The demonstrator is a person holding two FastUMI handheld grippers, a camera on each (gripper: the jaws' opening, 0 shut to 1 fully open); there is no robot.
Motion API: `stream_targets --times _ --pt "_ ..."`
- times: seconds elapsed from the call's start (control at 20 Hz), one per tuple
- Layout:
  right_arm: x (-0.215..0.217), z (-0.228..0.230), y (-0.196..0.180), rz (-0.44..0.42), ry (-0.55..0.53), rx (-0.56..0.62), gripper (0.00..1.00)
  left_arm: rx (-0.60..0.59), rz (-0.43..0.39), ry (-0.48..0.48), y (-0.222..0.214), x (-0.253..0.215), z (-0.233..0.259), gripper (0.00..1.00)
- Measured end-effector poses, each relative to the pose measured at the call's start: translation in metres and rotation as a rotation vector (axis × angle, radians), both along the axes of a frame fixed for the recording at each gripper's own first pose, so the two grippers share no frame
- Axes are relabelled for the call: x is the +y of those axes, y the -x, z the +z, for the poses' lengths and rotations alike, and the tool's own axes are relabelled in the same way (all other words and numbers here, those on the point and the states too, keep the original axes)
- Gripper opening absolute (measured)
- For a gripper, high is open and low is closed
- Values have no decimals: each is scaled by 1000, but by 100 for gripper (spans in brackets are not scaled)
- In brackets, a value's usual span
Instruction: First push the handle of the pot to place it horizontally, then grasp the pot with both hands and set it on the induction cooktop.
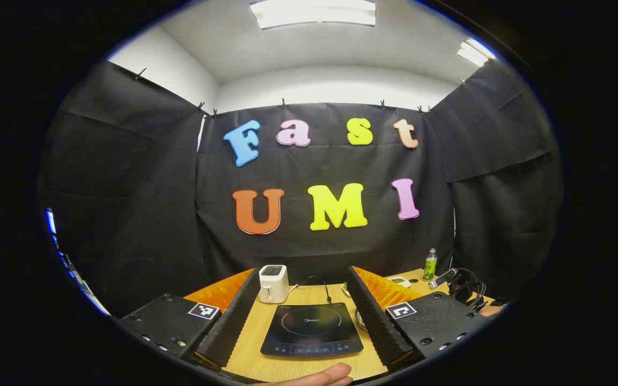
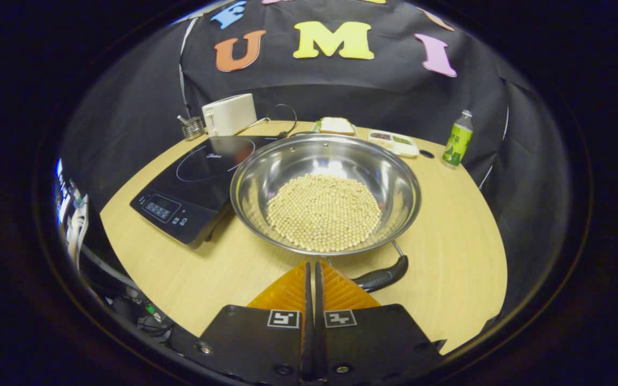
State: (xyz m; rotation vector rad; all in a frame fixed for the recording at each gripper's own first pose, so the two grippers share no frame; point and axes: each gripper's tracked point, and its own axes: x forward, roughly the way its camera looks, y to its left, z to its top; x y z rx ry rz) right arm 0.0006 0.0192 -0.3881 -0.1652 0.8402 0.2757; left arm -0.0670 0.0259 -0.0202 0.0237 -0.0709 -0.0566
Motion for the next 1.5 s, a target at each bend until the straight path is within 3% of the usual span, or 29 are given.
stream_targets --times 0.05,0.45,1.1,1.5 --pt "-4 -1 -2 -9 1 -5 4 -9 7 3 0 2 3 97" --pt "-37 -6 -26 -67 -2 -10 1 -35 8 16 -4 -6 0 97" --pt "-95 -16 -82 -199 23 -44 4 39 -37 -24 -33 -36 -42 97" --pt "-119 -14 -115 -229 41 -95 4 90 -86 -47 -69 -67 -64 96"
